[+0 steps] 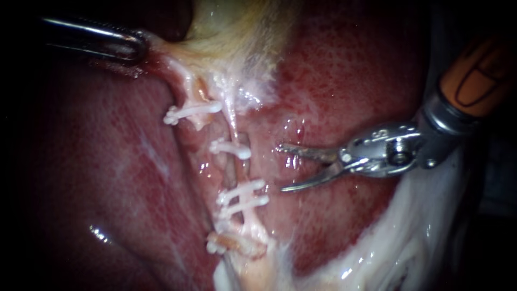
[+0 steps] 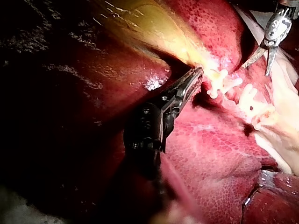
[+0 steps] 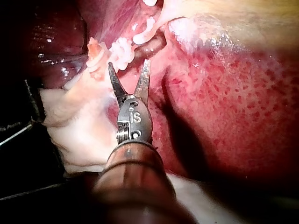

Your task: Go to the cutting position right tube

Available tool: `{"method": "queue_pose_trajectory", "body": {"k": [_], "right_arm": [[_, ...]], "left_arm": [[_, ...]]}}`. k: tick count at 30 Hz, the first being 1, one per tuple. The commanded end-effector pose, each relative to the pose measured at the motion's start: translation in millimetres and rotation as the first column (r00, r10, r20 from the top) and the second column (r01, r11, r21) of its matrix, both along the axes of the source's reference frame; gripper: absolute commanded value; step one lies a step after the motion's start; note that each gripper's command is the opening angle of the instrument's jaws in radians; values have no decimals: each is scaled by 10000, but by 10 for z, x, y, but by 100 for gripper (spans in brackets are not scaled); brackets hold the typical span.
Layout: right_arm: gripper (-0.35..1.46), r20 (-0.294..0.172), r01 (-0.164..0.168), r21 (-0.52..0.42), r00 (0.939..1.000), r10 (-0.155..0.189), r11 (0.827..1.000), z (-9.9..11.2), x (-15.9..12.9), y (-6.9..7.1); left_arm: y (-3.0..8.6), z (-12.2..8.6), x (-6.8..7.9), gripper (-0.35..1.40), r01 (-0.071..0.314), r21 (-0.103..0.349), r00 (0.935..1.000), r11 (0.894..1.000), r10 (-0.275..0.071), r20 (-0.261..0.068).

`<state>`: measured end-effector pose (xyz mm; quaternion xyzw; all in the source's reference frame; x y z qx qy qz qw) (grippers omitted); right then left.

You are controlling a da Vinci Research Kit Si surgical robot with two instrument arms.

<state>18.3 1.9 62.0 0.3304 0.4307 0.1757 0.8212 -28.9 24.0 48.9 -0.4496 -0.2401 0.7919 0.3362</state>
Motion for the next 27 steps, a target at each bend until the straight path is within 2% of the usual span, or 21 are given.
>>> {"method": "queue_pose_trajectory", "body": {"k": [1,6,15,22,27], "right_arm": [[142,-29,36,142,10000,-36,9999,5,5,-2],[142,-492,104,789,9988,-66,9968,17,23,-3],[142,-1480,244,1641,9890,2,9861,24,43,4],[140,-2106,736,1935,9770,-319,9783,26,49,4],[138,-2174,984,2023,9746,-533,9744,31,54,-2]], "left_arm": [[0,0,0,-35,-1,-6,10000,10000,1,-10],[0,0,0,-35,-1,-6,10000,10000,1,-10],[0,0,-1,-35,2,-5,10000,10000,-2,-12],[0,0,-1,-35,4,-5,10000,10000,-4,-13],[0,0,-2,-35,7,-5,10000,10000,-7,-14]]}}
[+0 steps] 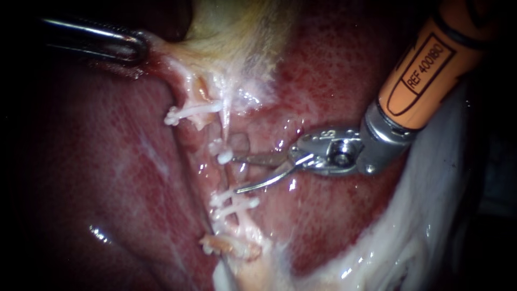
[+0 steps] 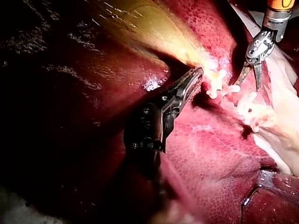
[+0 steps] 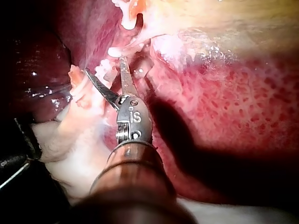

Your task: Go to the cutting position right tube

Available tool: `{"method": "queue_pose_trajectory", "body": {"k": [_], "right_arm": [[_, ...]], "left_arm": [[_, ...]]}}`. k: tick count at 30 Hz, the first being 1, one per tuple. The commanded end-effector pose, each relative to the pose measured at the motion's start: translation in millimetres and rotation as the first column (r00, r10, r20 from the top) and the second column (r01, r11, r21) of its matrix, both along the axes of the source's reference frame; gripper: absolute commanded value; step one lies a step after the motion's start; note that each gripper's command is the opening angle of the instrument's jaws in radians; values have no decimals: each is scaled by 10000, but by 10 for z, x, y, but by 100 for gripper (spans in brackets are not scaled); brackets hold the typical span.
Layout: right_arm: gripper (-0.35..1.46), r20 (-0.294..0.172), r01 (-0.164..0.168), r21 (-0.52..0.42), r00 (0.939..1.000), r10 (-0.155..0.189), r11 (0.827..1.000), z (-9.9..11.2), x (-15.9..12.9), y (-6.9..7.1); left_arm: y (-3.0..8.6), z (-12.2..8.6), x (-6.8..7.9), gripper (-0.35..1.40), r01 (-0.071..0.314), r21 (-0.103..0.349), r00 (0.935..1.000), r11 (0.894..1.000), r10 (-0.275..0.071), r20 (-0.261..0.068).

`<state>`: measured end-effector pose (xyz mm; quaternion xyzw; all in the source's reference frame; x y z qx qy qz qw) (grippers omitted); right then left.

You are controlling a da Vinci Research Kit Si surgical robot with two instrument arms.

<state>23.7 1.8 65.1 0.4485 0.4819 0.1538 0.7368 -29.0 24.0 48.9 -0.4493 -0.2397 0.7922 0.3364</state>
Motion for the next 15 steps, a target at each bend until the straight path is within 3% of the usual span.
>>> {"method": "queue_pose_trajectory", "body": {"k": [1,15], "right_arm": [[138,19,53,33,10000,-53,10000,2,1,-2],[137,73,115,114,9999,-116,9999,14,3,-5]], "left_arm": [[0,0,0,-35,3,0,10000,10000,-3,-3],[0,0,-1,-35,7,1,10000,10000,-7,-5]]}}
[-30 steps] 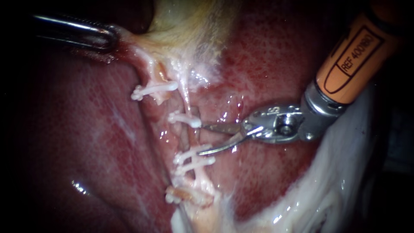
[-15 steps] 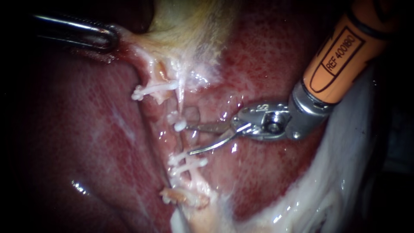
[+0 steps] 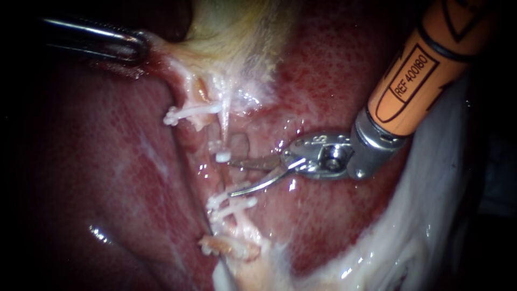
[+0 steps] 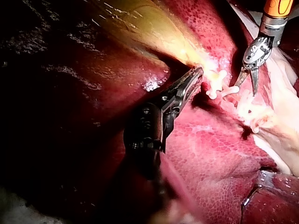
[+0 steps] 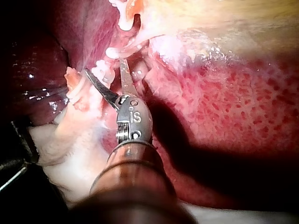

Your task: Go to the cutting position right tube

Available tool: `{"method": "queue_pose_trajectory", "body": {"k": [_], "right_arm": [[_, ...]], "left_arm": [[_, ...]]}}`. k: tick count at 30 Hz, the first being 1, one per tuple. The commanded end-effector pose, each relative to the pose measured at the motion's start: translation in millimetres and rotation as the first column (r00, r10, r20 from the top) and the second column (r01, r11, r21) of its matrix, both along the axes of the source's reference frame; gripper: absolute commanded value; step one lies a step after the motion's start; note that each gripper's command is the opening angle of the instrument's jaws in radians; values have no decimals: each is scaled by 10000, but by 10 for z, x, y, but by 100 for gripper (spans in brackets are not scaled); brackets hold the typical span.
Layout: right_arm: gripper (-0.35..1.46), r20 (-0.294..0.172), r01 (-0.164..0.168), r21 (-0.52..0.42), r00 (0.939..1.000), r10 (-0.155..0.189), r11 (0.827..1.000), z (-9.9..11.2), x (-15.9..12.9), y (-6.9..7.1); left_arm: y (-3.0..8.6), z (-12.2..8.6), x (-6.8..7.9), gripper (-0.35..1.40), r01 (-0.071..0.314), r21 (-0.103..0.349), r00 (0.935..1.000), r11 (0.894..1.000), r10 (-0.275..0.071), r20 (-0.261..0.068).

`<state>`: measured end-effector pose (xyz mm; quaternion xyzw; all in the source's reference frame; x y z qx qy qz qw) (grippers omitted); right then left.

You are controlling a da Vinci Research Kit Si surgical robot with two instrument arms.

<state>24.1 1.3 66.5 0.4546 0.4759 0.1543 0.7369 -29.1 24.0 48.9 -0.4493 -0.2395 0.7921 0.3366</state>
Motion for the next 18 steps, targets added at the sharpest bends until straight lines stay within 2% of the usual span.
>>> {"method": "queue_pose_trajectory", "body": {"k": [1,13,15,18], "right_arm": [[137,-15,41,9,10000,-41,10000,1,0,-1],[132,-49,389,253,9992,-388,9989,10,6,-6],[132,-185,400,294,9990,-394,9988,9,7,-6],[132,-641,319,489,9975,-287,9983,7,11,-5]], "left_arm": [[0,0,0,-35,2,1,10000,10000,-2,-2],[0,0,-1,-35,5,1,10000,10000,-5,-4],[0,0,-1,-35,6,1,10000,10000,-6,-4],[0,0,-1,-35,6,1,10000,10000,-6,-4]]}}
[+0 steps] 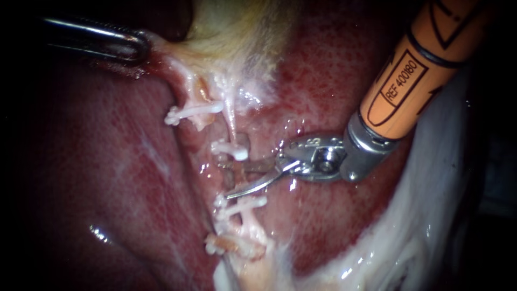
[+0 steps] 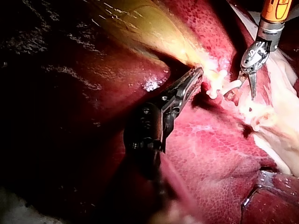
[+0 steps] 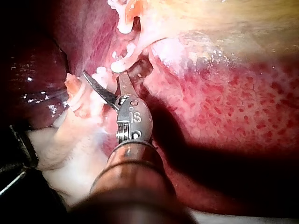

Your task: Go to the cutting position right tube

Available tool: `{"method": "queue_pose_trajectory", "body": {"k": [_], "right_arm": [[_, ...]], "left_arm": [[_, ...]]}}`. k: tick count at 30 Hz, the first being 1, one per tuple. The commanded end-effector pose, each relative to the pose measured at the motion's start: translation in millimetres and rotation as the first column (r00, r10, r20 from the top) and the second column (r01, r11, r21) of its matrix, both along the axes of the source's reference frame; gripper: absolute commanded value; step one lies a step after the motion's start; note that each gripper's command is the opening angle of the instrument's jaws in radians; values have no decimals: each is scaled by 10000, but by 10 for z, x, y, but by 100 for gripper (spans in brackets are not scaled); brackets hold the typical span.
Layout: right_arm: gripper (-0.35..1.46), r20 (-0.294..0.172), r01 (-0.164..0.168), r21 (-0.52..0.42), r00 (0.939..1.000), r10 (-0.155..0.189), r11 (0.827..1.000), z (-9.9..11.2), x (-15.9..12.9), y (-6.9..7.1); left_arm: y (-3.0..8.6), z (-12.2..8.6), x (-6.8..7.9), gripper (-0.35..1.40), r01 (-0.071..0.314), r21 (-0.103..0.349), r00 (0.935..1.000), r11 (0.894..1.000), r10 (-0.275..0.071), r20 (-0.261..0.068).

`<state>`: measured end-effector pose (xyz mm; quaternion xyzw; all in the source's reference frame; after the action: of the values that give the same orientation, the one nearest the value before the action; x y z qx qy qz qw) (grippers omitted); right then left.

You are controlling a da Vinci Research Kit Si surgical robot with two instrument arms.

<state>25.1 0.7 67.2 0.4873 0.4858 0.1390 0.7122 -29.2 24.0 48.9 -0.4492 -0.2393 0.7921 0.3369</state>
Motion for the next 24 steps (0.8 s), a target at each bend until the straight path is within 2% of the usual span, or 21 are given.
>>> {"method": "queue_pose_trajectory", "body": {"k": [1,6,10,17,24], "right_arm": [[132,-197,-78,59,9998,79,10000,-1,2,1],[128,-665,78,386,9978,-53,9992,-3,12,-1],[128,-717,114,411,9974,-84,9991,-1,26,-4],[128,-714,-48,384,9974,75,9992,5,46,-5],[128,-816,-134,456,9965,171,9989,4,52,-4]], "left_arm": [[0,0,0,-35,0,1,10000,10000,0,-2],[0,0,0,-35,-1,2,10000,10000,1,-1],[0,0,0,-35,0,2,10000,10000,0,-1],[0,0,0,-35,2,2,10000,10000,-2,-2],[0,0,0,-35,3,2,10000,10000,-3,-3]]}}
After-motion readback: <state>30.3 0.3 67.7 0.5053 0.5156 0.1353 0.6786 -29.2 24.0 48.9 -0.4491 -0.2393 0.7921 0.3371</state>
